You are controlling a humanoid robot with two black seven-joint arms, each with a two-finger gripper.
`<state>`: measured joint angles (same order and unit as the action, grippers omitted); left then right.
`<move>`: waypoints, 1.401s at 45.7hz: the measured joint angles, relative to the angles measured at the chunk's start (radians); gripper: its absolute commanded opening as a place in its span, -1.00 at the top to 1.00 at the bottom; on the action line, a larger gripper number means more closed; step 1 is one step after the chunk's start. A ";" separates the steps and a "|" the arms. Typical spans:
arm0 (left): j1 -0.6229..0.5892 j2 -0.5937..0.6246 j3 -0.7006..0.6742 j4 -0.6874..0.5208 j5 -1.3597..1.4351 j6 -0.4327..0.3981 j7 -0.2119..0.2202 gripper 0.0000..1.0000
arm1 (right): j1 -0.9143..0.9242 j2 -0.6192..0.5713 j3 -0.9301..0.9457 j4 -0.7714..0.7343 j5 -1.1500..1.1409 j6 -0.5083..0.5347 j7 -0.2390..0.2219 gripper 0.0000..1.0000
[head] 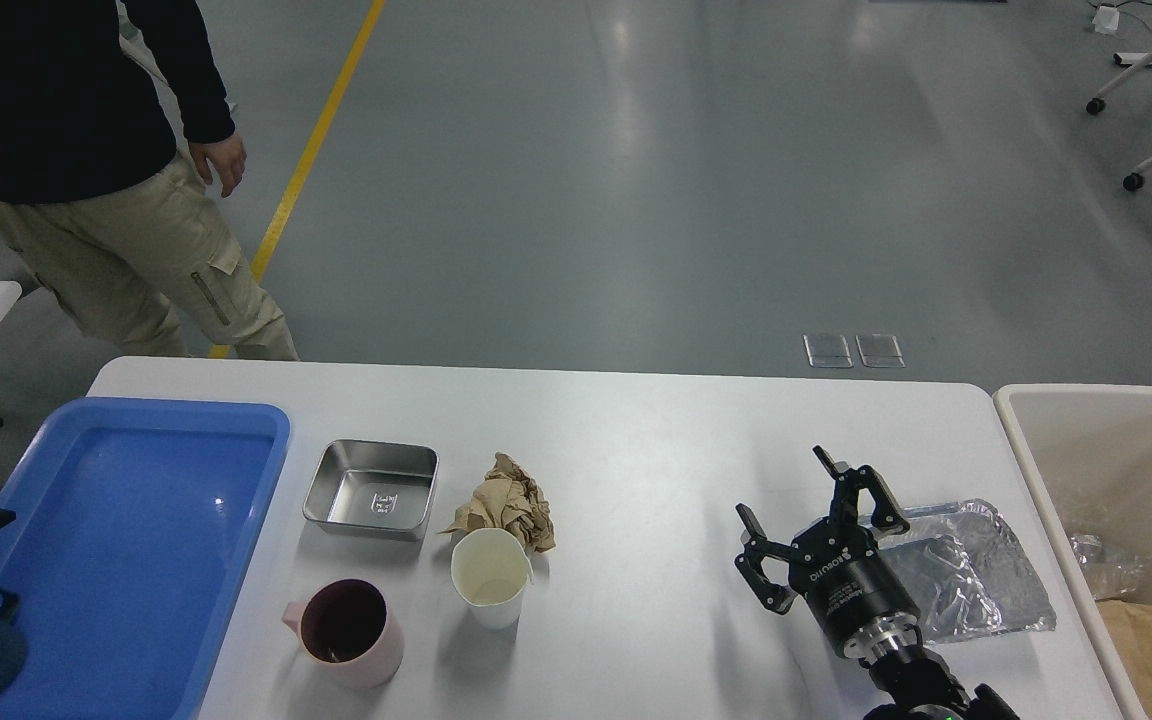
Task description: Tidy desktop
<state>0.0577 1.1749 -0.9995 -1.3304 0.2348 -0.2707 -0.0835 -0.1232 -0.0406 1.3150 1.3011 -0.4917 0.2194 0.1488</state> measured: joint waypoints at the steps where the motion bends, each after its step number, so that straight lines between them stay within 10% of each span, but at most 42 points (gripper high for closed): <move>1: -0.004 0.000 0.004 0.000 0.001 0.002 0.002 -0.94 | 0.000 -0.001 0.001 0.000 0.000 0.000 0.000 -1.00; 25: -0.378 -0.083 0.375 0.026 0.247 0.107 0.006 -0.94 | 0.001 0.002 0.002 -0.003 -0.002 -0.002 0.000 -1.00; 43: -0.446 -0.036 0.525 0.026 0.447 0.058 -0.163 -0.94 | -0.001 0.007 0.003 -0.003 -0.003 -0.006 0.001 -1.00; 64: -0.592 -0.090 0.715 0.027 0.932 0.052 -0.130 -0.94 | -0.003 0.007 0.001 -0.003 -0.002 -0.008 0.001 -1.00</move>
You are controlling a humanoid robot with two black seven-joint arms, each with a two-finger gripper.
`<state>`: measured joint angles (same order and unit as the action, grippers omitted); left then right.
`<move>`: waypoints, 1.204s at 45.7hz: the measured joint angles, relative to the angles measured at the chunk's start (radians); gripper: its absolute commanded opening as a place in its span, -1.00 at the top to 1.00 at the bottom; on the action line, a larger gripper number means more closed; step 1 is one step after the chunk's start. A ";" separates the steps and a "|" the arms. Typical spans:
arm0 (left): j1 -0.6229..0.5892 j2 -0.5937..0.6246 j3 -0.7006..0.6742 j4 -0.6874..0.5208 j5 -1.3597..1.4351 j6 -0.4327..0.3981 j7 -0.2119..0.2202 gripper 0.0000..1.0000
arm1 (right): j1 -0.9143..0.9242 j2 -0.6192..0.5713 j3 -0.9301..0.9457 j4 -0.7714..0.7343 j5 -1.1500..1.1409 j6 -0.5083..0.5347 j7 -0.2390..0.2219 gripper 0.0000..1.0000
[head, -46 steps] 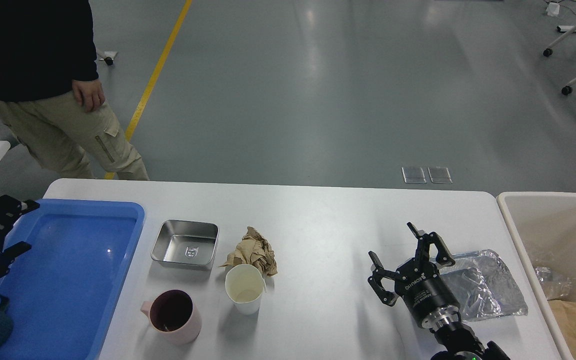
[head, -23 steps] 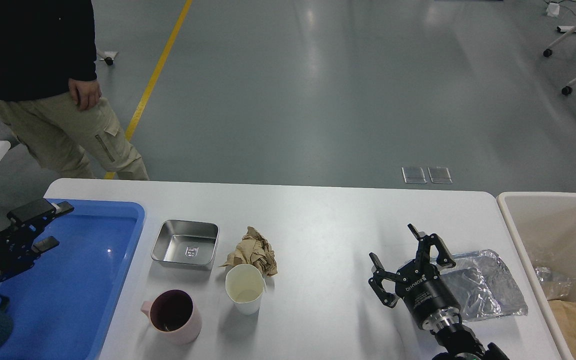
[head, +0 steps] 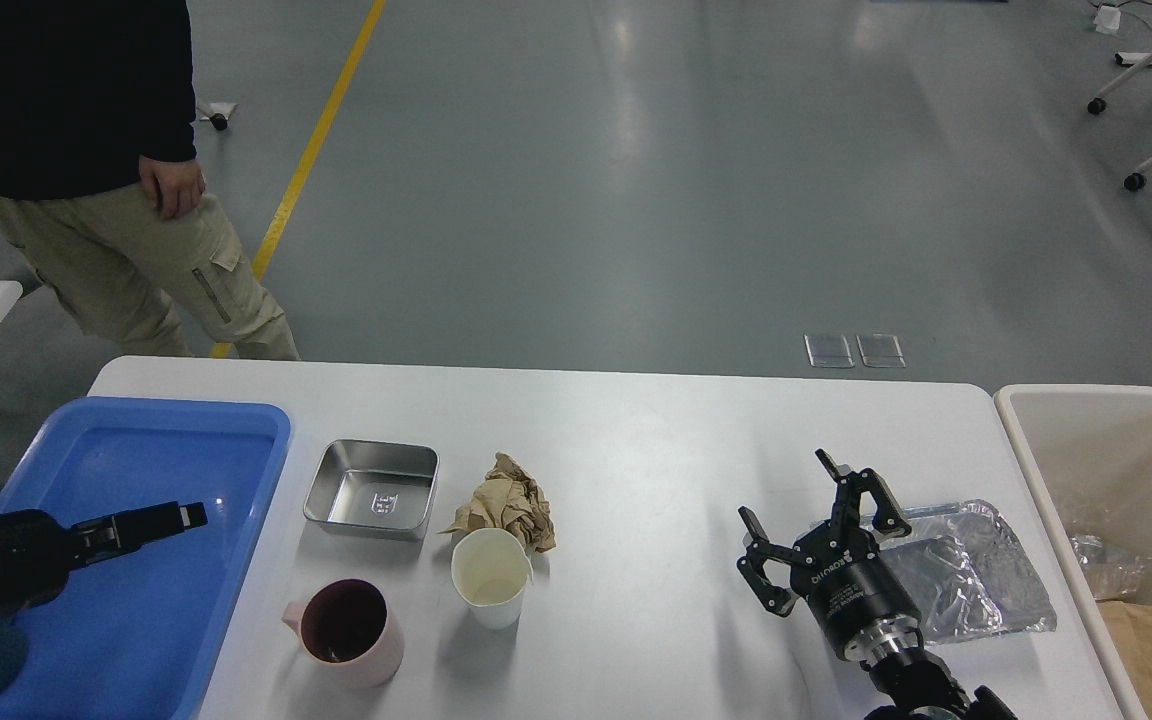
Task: Tidy desktop
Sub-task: 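Reach the left gripper over the blue tray toward the pink mug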
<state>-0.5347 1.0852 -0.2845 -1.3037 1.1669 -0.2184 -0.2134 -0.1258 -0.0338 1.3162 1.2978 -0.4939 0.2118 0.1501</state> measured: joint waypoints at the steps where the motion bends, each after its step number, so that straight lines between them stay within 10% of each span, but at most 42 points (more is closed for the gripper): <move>1: -0.012 -0.003 0.005 0.000 0.007 -0.005 0.000 -0.94 | 0.000 0.000 0.000 0.000 0.000 0.000 0.000 -1.00; 21: -0.393 -0.130 0.414 0.013 0.148 -0.062 -0.059 -0.78 | 0.001 0.023 0.000 -0.002 -0.030 -0.009 0.000 -1.00; 31: -0.548 -0.284 0.604 0.091 0.152 -0.059 -0.086 -0.27 | 0.000 0.023 0.002 -0.002 -0.035 -0.011 0.000 -1.00; 55: -0.713 -0.433 0.811 0.152 0.149 -0.081 -0.134 -0.29 | 0.005 0.025 0.013 0.002 -0.035 -0.011 0.000 -1.00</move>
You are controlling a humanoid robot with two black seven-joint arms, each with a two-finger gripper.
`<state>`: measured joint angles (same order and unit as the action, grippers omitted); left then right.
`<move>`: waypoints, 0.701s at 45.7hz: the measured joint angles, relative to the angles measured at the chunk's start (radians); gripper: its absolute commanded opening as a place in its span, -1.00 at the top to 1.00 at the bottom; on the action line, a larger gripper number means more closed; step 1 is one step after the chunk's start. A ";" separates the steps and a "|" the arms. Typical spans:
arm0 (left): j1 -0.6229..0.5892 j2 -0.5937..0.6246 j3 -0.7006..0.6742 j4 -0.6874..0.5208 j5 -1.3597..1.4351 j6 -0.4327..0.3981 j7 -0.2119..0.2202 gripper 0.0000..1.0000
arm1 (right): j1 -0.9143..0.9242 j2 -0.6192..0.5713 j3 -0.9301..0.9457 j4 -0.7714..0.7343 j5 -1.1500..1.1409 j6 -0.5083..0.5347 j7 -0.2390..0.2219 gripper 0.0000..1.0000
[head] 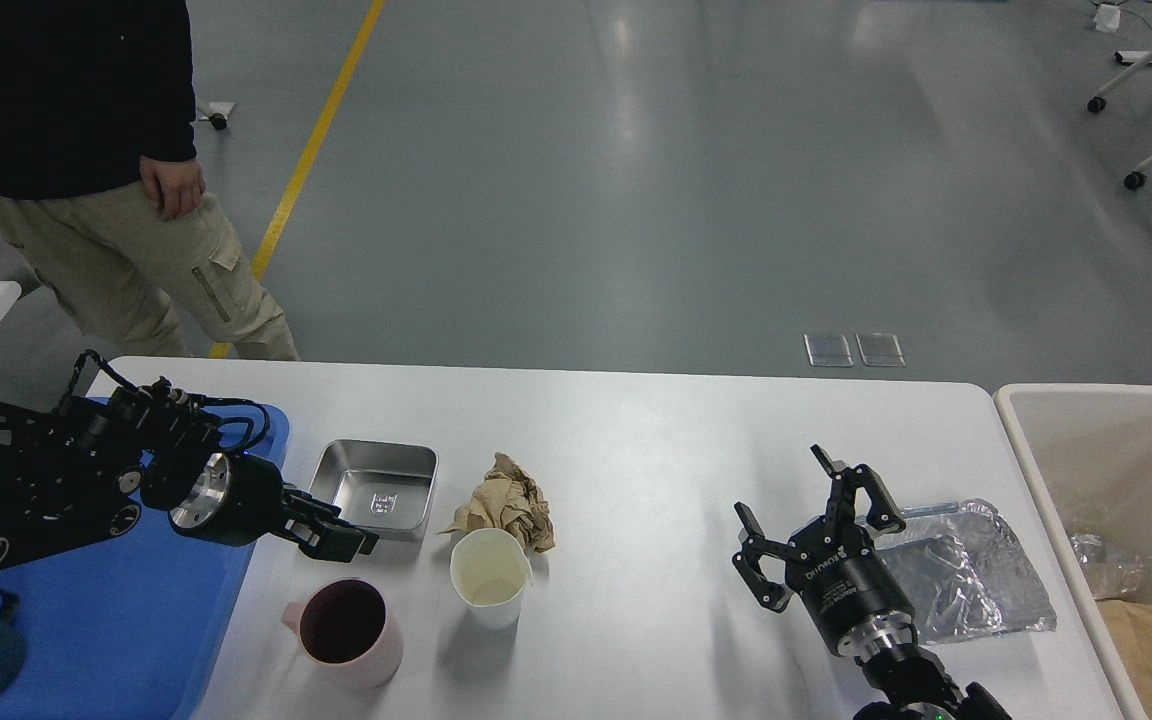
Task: Tidy desktop
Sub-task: 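Reach the left gripper over the blue tray toward the pink mug, then grasp the pink mug by its rim with the left gripper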
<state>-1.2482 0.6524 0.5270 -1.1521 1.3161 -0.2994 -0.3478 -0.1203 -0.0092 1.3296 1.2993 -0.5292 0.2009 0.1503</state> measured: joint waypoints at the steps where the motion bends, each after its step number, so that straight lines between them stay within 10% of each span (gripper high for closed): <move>1: -0.007 -0.001 0.007 0.000 0.000 -0.005 0.000 -0.29 | 0.001 0.000 0.000 0.000 0.000 0.000 0.000 -1.00; 32: -0.087 -0.093 0.083 -0.017 -0.001 -0.147 -0.052 -0.45 | 0.008 0.000 0.011 -0.003 0.000 0.000 0.000 -1.00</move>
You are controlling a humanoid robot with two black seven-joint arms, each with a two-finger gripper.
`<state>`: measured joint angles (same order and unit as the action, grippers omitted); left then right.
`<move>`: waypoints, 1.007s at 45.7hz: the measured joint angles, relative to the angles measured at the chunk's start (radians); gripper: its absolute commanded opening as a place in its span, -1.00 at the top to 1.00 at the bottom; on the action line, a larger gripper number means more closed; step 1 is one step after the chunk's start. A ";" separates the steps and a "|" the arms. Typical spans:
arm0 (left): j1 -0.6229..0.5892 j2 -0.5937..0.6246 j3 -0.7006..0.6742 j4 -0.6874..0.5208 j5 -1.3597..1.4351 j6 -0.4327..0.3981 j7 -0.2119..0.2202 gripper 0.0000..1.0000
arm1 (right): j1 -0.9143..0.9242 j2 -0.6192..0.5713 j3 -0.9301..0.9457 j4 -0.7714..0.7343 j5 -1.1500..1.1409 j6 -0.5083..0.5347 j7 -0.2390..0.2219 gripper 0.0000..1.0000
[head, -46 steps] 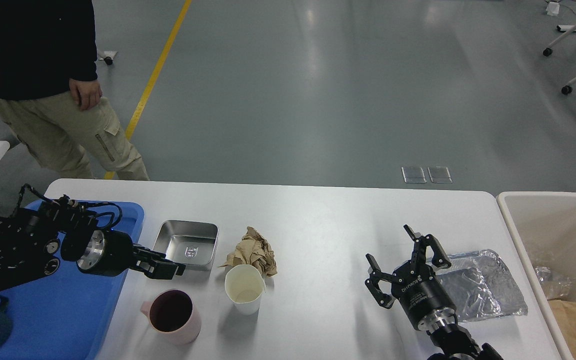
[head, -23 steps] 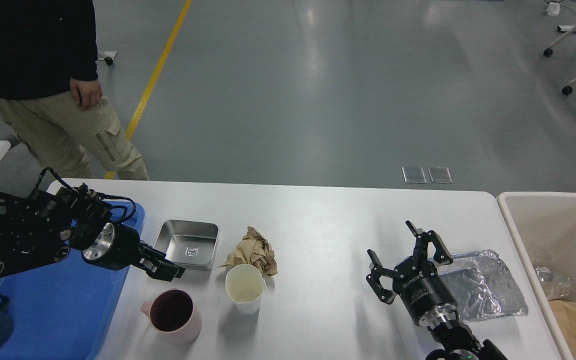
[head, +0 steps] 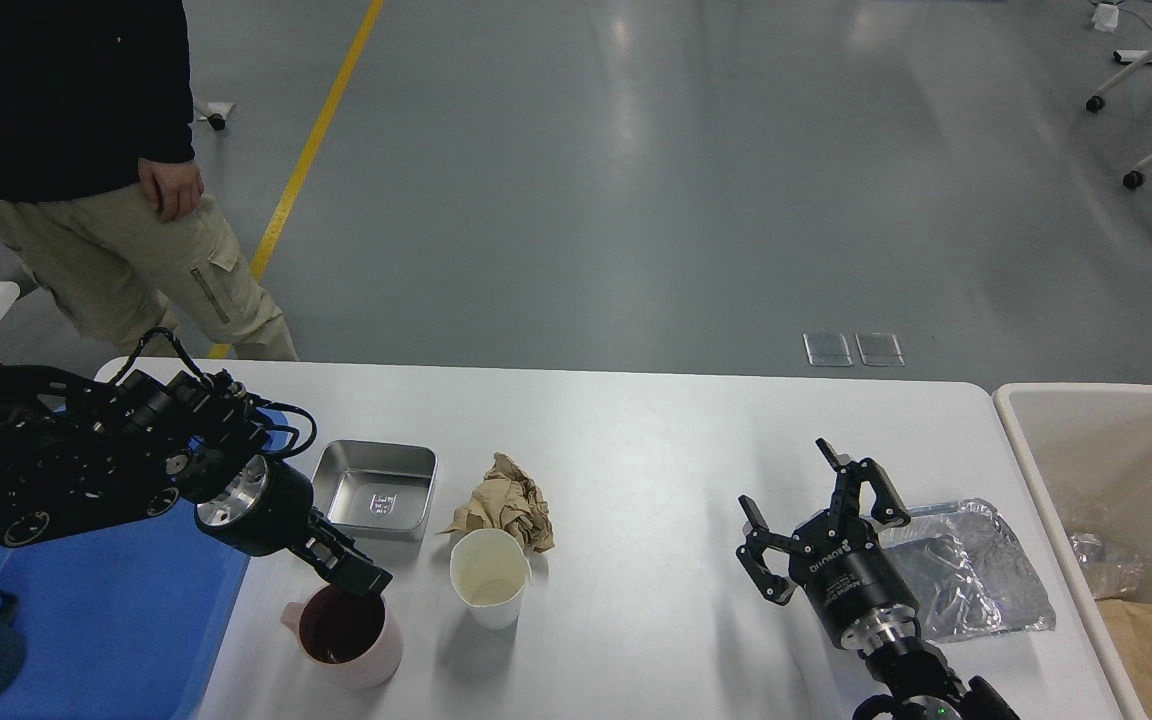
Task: Tidy desktop
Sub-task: 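Grasp the pink mug by its rim with the left gripper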
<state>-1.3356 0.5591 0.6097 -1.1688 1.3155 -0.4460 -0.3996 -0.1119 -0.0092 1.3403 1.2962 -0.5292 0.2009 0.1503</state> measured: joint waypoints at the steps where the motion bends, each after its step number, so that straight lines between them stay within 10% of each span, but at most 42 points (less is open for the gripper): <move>1: -0.001 0.000 0.001 -0.001 0.000 -0.005 -0.001 -0.46 | 0.000 0.000 0.000 0.000 0.000 0.000 0.000 -1.00; 31: -0.010 0.041 0.032 -0.004 0.006 -0.081 -0.010 -0.48 | 0.005 0.008 0.002 -0.003 0.000 -0.006 0.000 -1.00; 46: 0.040 0.021 0.033 0.078 0.046 -0.057 -0.038 0.07 | 0.005 0.006 0.008 -0.001 0.000 -0.006 0.000 -1.00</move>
<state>-1.2960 0.5800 0.6424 -1.0905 1.3616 -0.5033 -0.4376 -0.1073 -0.0027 1.3482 1.2957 -0.5291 0.1948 0.1503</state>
